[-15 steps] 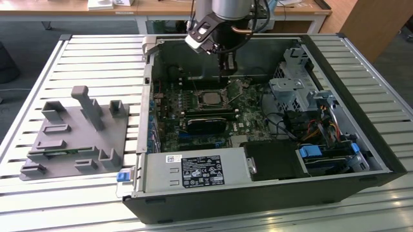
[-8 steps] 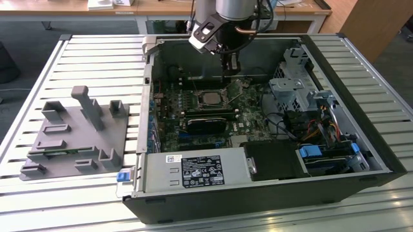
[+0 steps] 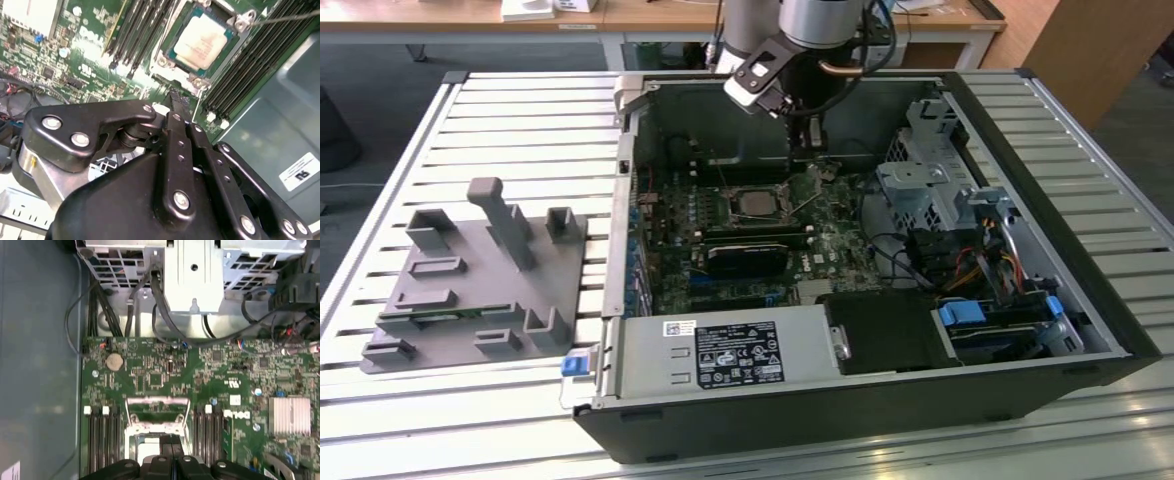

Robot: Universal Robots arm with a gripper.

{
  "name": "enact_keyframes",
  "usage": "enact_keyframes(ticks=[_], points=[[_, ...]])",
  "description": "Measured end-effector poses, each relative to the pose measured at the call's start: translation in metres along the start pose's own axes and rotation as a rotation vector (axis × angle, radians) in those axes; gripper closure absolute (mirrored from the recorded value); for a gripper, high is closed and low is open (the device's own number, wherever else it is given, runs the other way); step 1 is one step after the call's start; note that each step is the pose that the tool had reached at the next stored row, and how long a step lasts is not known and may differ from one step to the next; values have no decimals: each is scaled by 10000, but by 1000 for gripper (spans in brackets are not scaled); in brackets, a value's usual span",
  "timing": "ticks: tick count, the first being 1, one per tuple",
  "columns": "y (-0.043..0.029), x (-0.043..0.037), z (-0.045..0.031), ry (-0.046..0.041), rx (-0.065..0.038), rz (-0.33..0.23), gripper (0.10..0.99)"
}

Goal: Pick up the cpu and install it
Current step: 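Close the cpu cover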

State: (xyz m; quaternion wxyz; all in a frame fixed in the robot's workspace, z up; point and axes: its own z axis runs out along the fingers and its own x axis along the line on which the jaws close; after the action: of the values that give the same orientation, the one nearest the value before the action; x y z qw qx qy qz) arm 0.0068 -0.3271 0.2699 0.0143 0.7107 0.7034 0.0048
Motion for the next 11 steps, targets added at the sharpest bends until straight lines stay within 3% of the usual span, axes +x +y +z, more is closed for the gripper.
enact_keyframes(ticks=[11], points=[[150,90,62,-59,1,-2,980]])
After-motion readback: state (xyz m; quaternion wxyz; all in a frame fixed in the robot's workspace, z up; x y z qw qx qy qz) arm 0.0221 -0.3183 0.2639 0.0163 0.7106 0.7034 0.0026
